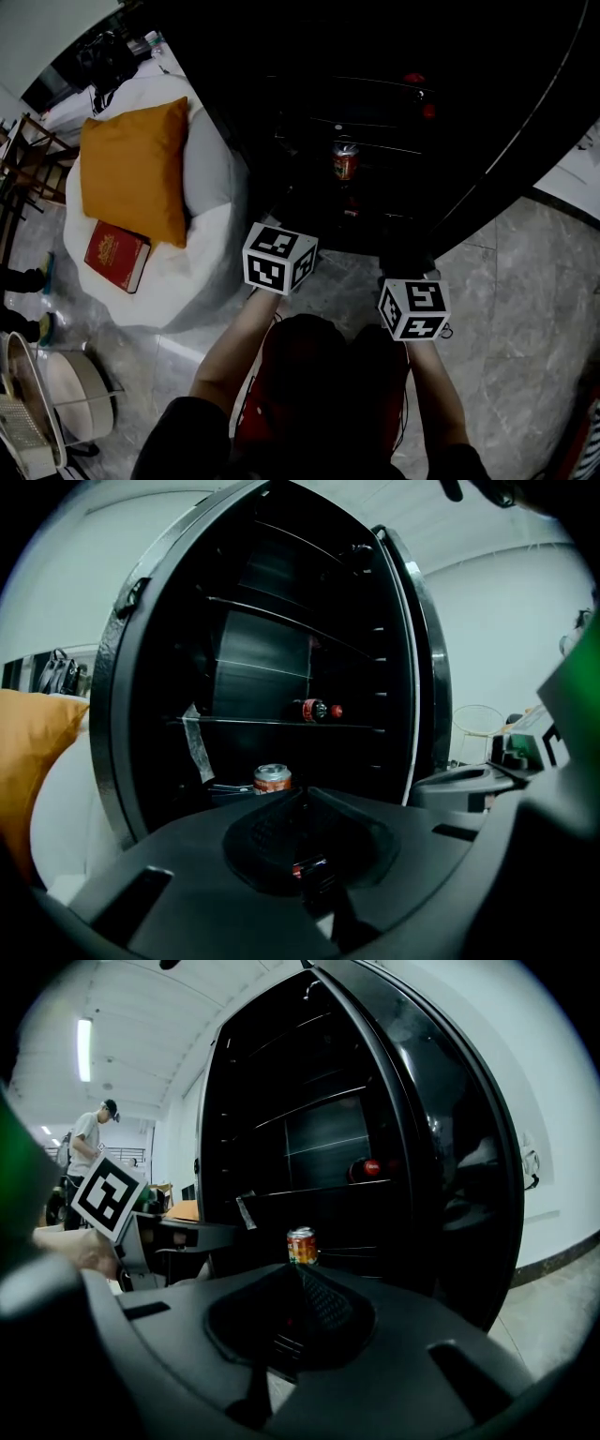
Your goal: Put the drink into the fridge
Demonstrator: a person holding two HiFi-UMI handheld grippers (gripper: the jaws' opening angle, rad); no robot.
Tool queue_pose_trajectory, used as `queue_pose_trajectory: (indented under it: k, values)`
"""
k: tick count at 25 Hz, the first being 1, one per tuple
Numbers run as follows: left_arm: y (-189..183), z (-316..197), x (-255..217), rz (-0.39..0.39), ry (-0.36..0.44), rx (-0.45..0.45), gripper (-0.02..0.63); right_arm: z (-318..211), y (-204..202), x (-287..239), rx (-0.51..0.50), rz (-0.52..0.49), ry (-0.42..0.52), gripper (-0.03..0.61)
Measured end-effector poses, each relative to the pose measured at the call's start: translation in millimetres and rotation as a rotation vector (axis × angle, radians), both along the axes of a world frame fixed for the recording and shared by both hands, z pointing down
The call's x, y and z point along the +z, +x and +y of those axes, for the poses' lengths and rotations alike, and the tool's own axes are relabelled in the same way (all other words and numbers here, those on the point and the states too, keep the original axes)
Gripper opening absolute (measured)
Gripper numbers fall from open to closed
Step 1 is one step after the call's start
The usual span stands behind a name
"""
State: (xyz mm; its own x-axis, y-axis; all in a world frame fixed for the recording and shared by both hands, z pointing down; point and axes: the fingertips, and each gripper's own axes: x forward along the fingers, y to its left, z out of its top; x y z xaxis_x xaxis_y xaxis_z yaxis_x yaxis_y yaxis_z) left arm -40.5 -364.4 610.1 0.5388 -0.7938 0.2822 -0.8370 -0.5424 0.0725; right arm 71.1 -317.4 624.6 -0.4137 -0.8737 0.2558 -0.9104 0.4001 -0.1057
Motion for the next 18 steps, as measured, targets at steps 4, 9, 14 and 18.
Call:
queue_pose_trajectory:
  k: [4, 9, 14, 18]
  values:
    - [-4.9, 11.5, -7.8, 0.012, -0.009, 0.012, 0.011, 5.1, -1.8, -8.7, -0.023, -0.003, 0.002, 0.018]
    - [-9.6, 25.4, -12.8, 0.042, -0.025, 0.022, 0.011, 10.2, -5.7, -19.5, -0.054, -0.004, 0.003, 0.018]
    - [-15.6, 39.3, -16.3, 0.066, -0.046, 0.020, 0.011, 16.4, -3.3, -31.6, -0.064, -0.015, 0.003, 0.018]
    - [-20.0, 48.5, -24.7, 0.053, -0.047, 0.024, 0.011, 19.4, 1.8, -39.3, -0.070, -0.017, -0.018, 0.018]
